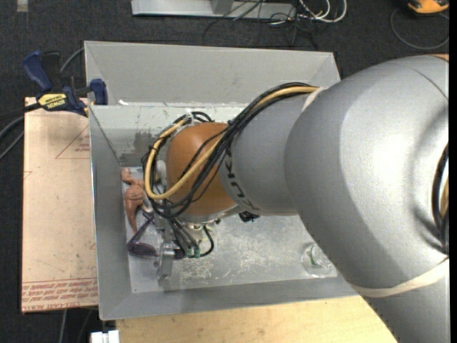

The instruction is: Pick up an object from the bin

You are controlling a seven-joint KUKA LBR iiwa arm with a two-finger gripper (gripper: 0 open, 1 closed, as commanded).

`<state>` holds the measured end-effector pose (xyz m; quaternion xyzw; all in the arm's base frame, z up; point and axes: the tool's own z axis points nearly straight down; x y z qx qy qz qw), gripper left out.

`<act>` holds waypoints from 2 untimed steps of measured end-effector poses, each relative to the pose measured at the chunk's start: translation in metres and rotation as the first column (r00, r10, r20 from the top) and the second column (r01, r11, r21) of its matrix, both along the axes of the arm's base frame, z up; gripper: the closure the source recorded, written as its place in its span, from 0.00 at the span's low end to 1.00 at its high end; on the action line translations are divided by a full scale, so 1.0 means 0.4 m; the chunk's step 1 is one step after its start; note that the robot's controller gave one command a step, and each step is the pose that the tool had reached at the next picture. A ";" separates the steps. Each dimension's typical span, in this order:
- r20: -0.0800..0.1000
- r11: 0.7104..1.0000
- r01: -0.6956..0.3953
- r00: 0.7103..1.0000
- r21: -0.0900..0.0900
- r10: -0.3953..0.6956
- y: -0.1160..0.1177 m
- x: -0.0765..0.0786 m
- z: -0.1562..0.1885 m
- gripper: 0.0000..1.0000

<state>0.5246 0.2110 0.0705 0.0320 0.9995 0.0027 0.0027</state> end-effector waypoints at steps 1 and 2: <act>0.000 0.989 0.149 0.989 0.003 -0.149 0.018 -0.003 0.002 1.00; 0.000 0.989 0.150 0.989 0.003 -0.150 0.018 -0.002 0.002 1.00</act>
Offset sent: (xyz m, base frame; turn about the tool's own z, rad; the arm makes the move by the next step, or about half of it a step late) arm 0.0000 0.0000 0.0000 0.0000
